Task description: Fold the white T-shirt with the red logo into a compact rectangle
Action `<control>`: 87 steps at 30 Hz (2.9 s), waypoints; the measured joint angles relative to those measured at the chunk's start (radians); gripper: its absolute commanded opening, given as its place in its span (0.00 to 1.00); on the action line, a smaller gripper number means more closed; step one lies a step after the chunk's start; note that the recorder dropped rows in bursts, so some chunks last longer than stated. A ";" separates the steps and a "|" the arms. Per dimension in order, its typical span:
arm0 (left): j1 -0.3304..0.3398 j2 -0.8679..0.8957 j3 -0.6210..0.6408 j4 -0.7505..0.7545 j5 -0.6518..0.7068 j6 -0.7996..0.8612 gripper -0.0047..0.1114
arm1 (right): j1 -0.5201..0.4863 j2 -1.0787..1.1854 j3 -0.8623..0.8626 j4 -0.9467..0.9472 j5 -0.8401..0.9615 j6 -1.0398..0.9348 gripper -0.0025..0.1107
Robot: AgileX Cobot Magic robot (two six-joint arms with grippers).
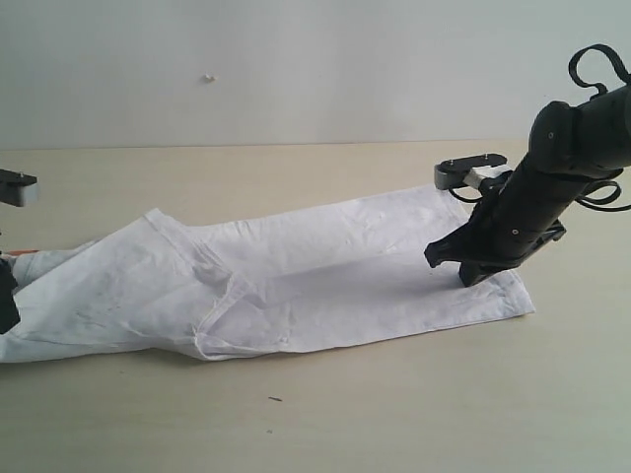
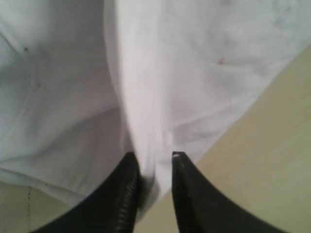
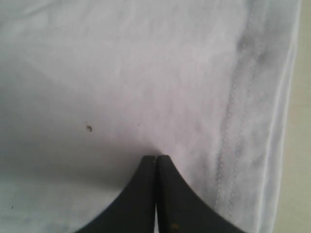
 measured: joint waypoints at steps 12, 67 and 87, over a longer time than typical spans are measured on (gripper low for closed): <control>0.000 -0.036 0.000 -0.215 -0.185 0.062 0.31 | 0.000 0.000 0.002 0.036 -0.008 -0.031 0.02; 0.111 0.013 0.075 0.292 -0.607 -0.658 0.04 | 0.151 -0.001 0.017 -0.126 0.007 0.111 0.02; 0.175 -0.005 0.075 0.296 -0.648 -0.813 0.46 | 0.139 -0.026 0.054 -0.512 0.064 0.464 0.02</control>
